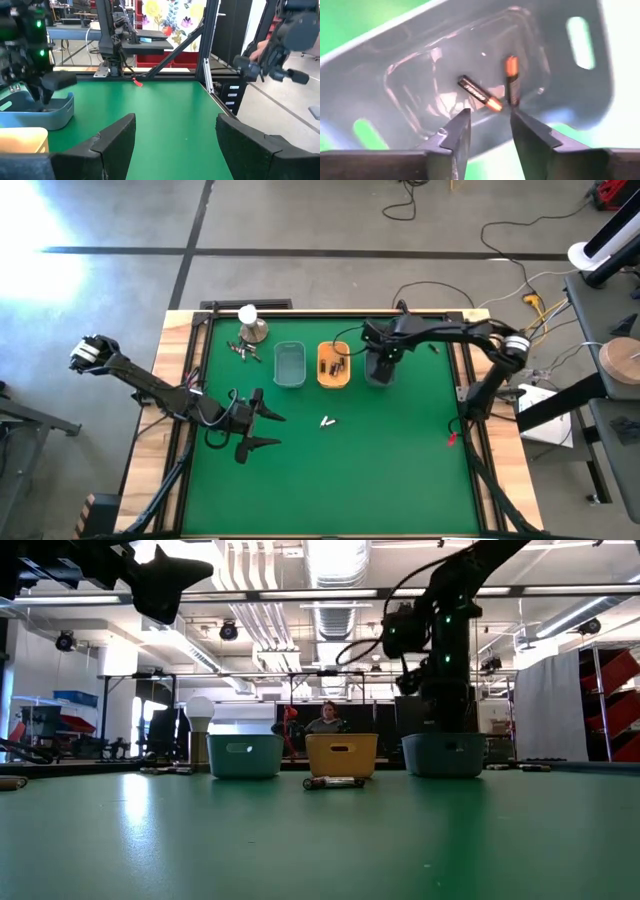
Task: Sort batteries
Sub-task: Put the small black battery into the blue bin
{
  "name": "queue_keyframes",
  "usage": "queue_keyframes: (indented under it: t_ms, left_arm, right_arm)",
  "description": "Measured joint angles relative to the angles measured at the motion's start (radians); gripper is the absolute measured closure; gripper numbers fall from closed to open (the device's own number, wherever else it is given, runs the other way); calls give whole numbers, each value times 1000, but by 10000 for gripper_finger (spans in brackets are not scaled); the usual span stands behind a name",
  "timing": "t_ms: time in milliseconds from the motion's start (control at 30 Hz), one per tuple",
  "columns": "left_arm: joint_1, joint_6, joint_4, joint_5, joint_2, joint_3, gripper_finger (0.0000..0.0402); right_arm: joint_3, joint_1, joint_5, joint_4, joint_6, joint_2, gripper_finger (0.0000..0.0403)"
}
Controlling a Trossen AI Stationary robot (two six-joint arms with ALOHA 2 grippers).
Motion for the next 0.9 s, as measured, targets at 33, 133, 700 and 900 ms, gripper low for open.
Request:
queue_keyframes:
  t_ms: [33, 133, 700, 900]
  left_arm:
    - [0, 0, 0, 0, 0, 0, 149]
    - [0, 0, -1, 0, 0, 0, 149]
    - [0, 0, -6, 0, 0, 0, 149]
    - [0, 21, 6, -1, 0, 0, 149]
  right_arm:
    - [0, 0, 15, -3, 9, -20, 261]
    - [0, -3, 91, -44, 35, -81, 250]
    - [-335, -242, 216, 54, 384, -277, 245]
    - [-310, -315, 216, 93, 423, -243, 260]
